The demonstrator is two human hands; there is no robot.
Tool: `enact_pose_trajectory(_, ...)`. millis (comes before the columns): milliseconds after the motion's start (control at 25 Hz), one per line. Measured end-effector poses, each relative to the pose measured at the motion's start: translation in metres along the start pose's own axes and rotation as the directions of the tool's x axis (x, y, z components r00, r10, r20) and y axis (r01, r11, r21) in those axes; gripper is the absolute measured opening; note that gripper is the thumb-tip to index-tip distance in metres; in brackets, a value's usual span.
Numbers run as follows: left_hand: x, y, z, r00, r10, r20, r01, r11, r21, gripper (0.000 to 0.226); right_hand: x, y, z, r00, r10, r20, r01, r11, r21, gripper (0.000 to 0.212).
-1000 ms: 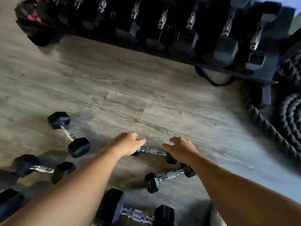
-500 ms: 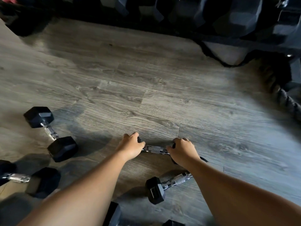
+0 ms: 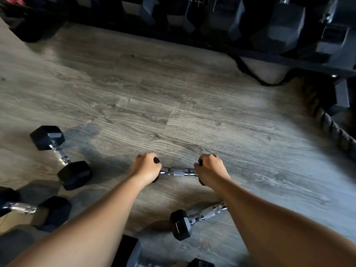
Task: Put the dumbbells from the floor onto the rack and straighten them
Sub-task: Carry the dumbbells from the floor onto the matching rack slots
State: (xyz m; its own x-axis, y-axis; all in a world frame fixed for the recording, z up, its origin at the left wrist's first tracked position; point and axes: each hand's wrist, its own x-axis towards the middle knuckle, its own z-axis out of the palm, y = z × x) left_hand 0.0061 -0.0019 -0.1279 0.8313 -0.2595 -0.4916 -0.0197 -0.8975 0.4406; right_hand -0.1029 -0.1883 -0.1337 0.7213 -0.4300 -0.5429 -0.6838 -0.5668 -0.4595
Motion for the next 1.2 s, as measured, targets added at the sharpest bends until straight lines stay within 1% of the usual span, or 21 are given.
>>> enact_pose_trajectory(120,-0.032,0.03,-0.063,0.998,0.002,-0.062,-0.004,0.999,-0.036,0.013,-0.026,-0.043,-0.053,0.992,-0.111,-0.058,0.11,0.994,-0.021,0.019)
enact_pose_trajectory(200,-0.059,0.054,-0.118,0.995,-0.003,-0.097,-0.003,0.997,-0.071,0.012,-0.054,-0.081,-0.097,0.982,-0.163,-0.093,0.161,0.986,-0.033,0.021)
enact_pose_trajectory(320,-0.123,0.095,-0.231,0.983,0.003,-0.183,-0.022,0.994,-0.107,0.011,-0.123,-0.162,-0.181,0.97,-0.205,-0.128,0.204,0.979,-0.026,0.024)
enact_pose_trajectory(400,-0.172,0.124,-0.314,0.972,0.02,-0.233,-0.04,0.996,-0.084,0.012,-0.177,-0.221,-0.239,0.964,-0.228,-0.136,0.228,0.974,-0.02,0.025)
enact_pose_trajectory(480,-0.217,0.147,-0.395,0.961,0.051,-0.271,-0.072,0.995,-0.066,0.012,-0.229,-0.279,-0.293,0.954,-0.263,-0.146,0.265,0.964,-0.009,0.033)
enact_pose_trajectory(560,-0.258,0.161,-0.468,0.95,0.068,-0.304,-0.099,0.991,-0.086,0.01,-0.273,-0.333,-0.34,0.936,-0.317,-0.153,0.316,0.948,-0.029,0.038)
enact_pose_trajectory(640,-0.293,0.173,-0.543,0.935,0.087,-0.345,-0.138,0.983,-0.125,0.01,-0.315,-0.393,-0.384,0.915,-0.357,-0.186,0.353,0.934,-0.056,0.035)
enact_pose_trajectory(720,-0.326,0.181,-0.607,0.92,0.106,-0.378,-0.166,0.978,-0.129,0.012,-0.355,-0.445,-0.418,0.902,-0.38,-0.206,0.374,0.925,-0.07,0.032)
enact_pose_trajectory(800,-0.351,0.187,-0.666,0.897,0.148,-0.416,-0.213,0.971,-0.114,0.01,-0.392,-0.494,-0.444,0.888,-0.385,-0.25,0.389,0.921,-0.036,0.032)
enact_pose_trajectory(960,-0.381,0.189,-0.749,0.868,0.216,-0.447,-0.272,0.96,-0.065,0.019,-0.436,-0.558,-0.474,0.854,-0.41,-0.32,0.415,0.908,-0.053,0.025)
enact_pose_trajectory(1040,-0.387,0.188,-0.775,0.854,0.227,-0.468,-0.277,0.96,-0.04,0.021,-0.445,-0.58,-0.483,0.844,-0.419,-0.335,0.427,0.903,-0.051,0.025)
enact_pose_trajectory(1120,-0.385,0.188,-0.792,0.841,0.218,-0.496,-0.281,0.958,-0.054,0.018,-0.446,-0.596,-0.491,0.841,-0.43,-0.329,0.437,0.898,-0.057,0.026)
enact_pose_trajectory(1200,-0.38,0.189,-0.801,0.842,0.218,-0.493,-0.286,0.956,-0.066,0.01,-0.443,-0.607,-0.496,0.835,-0.444,-0.325,0.447,0.892,-0.07,0.026)
